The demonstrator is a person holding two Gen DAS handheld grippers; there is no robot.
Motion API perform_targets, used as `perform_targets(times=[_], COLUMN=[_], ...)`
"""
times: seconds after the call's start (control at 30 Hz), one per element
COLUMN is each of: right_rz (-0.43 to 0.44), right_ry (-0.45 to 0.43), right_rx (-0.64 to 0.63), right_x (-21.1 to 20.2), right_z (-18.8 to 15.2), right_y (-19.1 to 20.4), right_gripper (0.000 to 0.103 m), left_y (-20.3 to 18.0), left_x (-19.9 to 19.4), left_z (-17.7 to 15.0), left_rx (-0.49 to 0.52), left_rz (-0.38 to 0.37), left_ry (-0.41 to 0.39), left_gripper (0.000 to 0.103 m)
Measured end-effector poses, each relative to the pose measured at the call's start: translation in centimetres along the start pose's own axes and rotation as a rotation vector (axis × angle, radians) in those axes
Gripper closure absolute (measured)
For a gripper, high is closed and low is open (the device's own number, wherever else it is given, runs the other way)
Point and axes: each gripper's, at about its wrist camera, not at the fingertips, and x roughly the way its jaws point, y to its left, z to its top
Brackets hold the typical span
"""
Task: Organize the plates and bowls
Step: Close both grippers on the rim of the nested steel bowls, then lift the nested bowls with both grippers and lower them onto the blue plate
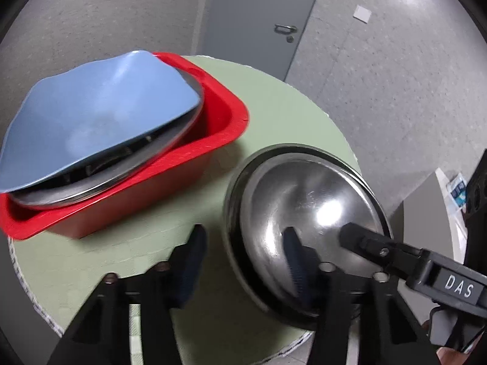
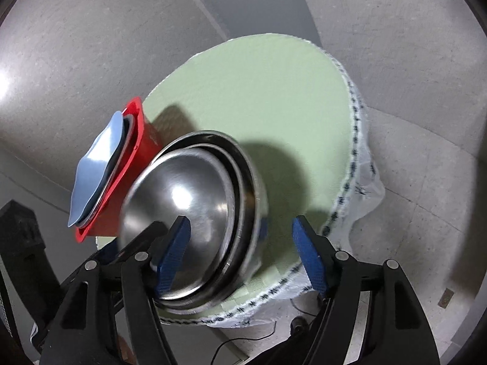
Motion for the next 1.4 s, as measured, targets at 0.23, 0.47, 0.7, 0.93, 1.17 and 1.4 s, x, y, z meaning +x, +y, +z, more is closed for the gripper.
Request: perform_targets(times=[0.23,0.47,0.7,0.93,1.17,1.4], right_rz=[0.08,0.094,0.133,0.195,0.269,0.324], right_ry=[0.061,0.038,-0.027,-0.077,-0.038,0.101], right_rx=[0.061,0.064,0.042,-0.041,-0.134,-0.178], right_x=[2.0,0.7,-2.5,-4.7,-1.6,4.7], right_z=[0.2,0.8,3.1,6.4,8.4,7.5], right_y=[-1.1,-1.2,0.7,6.4,14.1,19.2], right_gripper=[0.057,0.057,0.057,0.057,0.057,0.057], left_y=[0.6,1.0,1.7,5.2,12.2,18.0], left_x=[0.8,0.2,-3.8,-8.8,-12.3,-12.3], left_z=[0.9,1.3,4.2,6.9,8.3,8.0], left_rx=[-0.008,-0.02,-0.021,-0.061,-0.159,-0.243], left_rz=[-0.022,-0.047,-0.076,-0.042,0.072,0.163], left_ry=[0.002,-0.019,-0.114,-0.216,-0.286,-0.245], left_gripper=[0.069,0.069,0.069,0.069,0.068,0.069])
